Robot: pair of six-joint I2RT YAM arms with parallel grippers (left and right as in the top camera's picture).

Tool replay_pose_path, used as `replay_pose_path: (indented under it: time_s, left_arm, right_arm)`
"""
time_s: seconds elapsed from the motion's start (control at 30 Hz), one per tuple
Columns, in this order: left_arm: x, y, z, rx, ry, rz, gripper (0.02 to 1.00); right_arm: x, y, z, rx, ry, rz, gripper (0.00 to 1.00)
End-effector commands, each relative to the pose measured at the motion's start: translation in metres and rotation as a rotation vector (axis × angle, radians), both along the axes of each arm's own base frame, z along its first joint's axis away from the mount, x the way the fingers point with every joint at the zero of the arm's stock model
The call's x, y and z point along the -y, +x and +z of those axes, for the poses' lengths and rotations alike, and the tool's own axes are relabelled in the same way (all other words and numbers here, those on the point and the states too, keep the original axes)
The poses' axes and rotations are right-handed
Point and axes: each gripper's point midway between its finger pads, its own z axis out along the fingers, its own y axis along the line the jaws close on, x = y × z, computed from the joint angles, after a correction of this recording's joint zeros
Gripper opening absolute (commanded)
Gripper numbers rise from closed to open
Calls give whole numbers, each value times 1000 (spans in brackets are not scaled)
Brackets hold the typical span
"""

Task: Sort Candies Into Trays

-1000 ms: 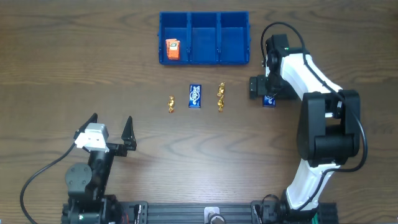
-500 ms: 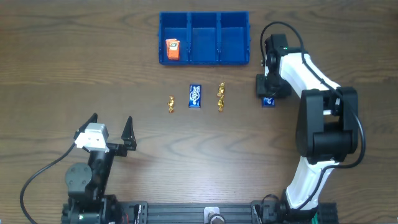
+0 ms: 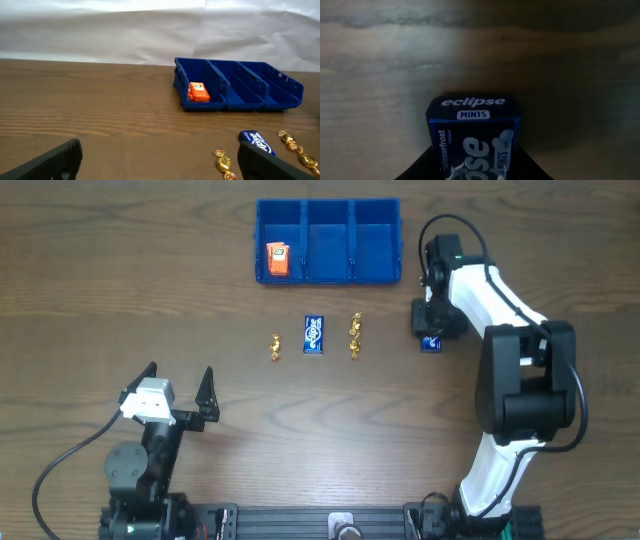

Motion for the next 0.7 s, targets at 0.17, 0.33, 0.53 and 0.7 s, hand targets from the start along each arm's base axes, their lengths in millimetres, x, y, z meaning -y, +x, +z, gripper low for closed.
replay_pose_path:
  time_s: [0.17,0.33,0.53,0.7]
  left_arm:
    - [2,-1,-16,-46,2,-12,996]
    - [2,-1,-16,-46,2,-12,996]
    - [2,-1,-16,-46,2,-12,998]
    - [2,-1,-16,-46,2,-12,998]
  right_arm:
    - [-86,75,184,515,-22,88,82]
    - [-149,94,244,751,-1,154,80]
    - [-188,119,252,879,109,82,84]
    - [-203,144,207,860,115,62,99]
